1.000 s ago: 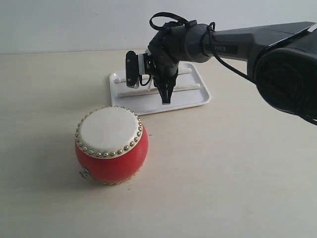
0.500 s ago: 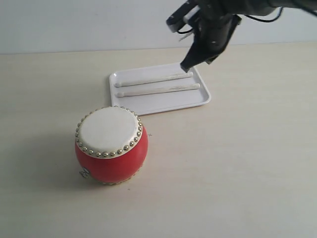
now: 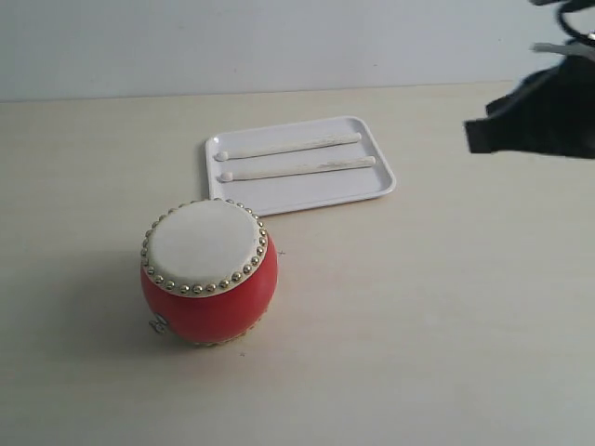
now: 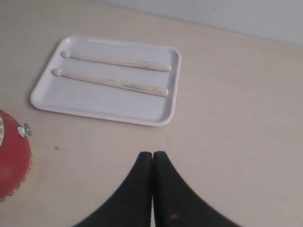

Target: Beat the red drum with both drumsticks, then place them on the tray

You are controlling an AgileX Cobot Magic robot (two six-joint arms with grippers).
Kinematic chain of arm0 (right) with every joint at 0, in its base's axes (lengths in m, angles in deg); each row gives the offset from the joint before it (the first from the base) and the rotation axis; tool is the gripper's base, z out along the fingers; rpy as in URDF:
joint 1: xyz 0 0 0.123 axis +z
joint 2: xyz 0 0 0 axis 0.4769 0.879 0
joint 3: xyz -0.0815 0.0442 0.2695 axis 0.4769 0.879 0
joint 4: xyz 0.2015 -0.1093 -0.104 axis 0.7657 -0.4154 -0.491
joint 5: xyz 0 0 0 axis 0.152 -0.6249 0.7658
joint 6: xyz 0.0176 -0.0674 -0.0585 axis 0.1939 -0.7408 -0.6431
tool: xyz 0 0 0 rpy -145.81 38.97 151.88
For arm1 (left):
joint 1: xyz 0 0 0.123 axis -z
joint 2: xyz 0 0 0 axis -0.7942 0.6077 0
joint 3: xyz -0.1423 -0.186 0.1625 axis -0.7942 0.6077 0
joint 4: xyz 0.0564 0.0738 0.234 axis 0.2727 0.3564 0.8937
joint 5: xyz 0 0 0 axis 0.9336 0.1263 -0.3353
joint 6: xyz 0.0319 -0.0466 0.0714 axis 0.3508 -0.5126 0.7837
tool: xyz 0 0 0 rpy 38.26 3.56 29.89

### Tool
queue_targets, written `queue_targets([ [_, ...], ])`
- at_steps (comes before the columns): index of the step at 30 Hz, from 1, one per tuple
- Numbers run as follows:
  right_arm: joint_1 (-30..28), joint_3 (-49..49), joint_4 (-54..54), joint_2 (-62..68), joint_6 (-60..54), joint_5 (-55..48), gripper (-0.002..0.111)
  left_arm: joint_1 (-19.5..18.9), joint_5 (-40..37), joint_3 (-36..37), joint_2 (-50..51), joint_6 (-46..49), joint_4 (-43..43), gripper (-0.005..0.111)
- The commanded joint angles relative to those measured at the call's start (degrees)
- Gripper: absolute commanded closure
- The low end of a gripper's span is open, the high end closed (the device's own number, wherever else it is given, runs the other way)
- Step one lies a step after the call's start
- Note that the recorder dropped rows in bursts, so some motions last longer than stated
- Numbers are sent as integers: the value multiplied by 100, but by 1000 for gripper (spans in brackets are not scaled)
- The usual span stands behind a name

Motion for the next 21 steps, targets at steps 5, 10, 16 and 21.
queue_targets([
  [5,-5,1257,64,-2923,-114,131,108,3,1137,236,-26,248,-78,107],
  [10,-5,1262,229,-3851,-181,-325,108,3,1126,236,-26,273,-78,107],
  [16,-5,1262,346,-3941,-181,-703,108,3,1126,236,-26,273,-78,107],
  [21,-5,1262,346,-3941,-181,-692,108,3,1126,236,-26,273,-78,107],
])
